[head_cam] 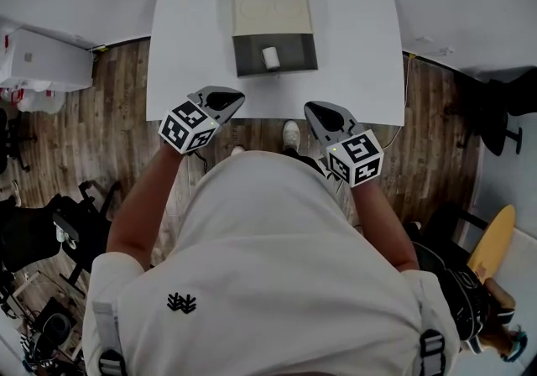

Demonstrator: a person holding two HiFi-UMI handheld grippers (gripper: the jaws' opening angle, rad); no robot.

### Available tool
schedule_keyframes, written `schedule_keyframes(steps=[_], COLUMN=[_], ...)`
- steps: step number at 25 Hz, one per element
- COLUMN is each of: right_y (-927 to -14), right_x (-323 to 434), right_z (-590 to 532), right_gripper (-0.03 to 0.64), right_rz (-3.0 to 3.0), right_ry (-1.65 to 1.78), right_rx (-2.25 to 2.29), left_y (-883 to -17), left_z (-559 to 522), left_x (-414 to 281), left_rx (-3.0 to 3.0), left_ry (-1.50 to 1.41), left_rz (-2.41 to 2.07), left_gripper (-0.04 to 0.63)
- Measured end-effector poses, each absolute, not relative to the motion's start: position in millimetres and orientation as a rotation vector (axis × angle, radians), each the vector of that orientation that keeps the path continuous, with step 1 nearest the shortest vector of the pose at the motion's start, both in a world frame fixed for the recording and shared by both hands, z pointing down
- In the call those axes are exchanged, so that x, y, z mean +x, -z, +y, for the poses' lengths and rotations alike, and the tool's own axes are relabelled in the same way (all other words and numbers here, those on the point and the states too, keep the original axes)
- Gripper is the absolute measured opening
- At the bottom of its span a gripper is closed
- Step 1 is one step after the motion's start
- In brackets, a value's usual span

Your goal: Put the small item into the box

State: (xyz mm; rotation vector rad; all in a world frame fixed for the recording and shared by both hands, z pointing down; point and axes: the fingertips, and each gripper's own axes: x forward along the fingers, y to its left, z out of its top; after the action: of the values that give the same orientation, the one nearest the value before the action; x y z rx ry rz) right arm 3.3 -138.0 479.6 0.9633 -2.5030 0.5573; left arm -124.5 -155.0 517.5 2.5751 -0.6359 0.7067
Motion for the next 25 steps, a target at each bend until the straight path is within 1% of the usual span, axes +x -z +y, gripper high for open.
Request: schedule_keyframes(steps=[6, 9, 17, 25], right_y=[-474, -470, -470, -470], right_x=[-24, -35, -42, -45], right_z=[-112, -101, -74, -61], right_gripper=[0.011, 0.011, 0.009, 0.009], right_rz=[-2.516, -2.533, -2.515, -2.503], right_ry=[-0.58, -0.624, -0.598, -0.577], right_rx=[0.971, 0.993, 1.036, 1.025], left_y=[-477, -464, -457, -448], left_z=[-112, -99, -74, -67], left_x=[-130, -138, -151, -155], left_rx=[2.576, 2.576, 2.617, 2.583], left_ry=[-0.456, -0.394, -0.412, -0.334], left_rz=[-0.543, -0.567, -0.604, -0.632], left_gripper=[0.006, 0.006, 0.006, 0.006])
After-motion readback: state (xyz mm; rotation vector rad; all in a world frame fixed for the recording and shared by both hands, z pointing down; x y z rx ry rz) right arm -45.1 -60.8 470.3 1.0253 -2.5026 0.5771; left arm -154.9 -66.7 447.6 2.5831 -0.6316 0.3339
